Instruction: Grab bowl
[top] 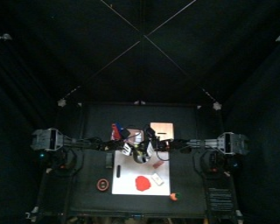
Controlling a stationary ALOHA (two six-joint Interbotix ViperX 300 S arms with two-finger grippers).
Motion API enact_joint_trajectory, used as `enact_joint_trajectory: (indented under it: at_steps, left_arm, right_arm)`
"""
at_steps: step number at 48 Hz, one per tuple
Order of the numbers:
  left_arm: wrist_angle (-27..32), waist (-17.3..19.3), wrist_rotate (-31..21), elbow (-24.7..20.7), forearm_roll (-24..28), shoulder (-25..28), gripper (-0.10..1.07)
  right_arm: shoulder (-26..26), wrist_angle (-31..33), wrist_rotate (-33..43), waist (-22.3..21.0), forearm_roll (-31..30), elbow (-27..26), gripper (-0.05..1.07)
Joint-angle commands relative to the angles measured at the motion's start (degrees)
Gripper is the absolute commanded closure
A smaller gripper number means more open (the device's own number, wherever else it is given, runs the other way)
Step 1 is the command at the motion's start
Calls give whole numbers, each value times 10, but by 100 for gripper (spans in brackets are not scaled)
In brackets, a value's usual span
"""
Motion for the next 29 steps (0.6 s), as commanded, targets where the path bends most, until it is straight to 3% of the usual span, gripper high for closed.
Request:
enact_joint_trajectory:
  at_steps: [1,29]
  left_arm:
    - [-5,-2,2,-6,2,-8,67]
    - [-4,-8,2,-9,5,-9,67]
  right_arm:
    - [-22,-4,-3,-1,-1,-34,48]
    - [25,0,-4,-60,-47,-75,48]
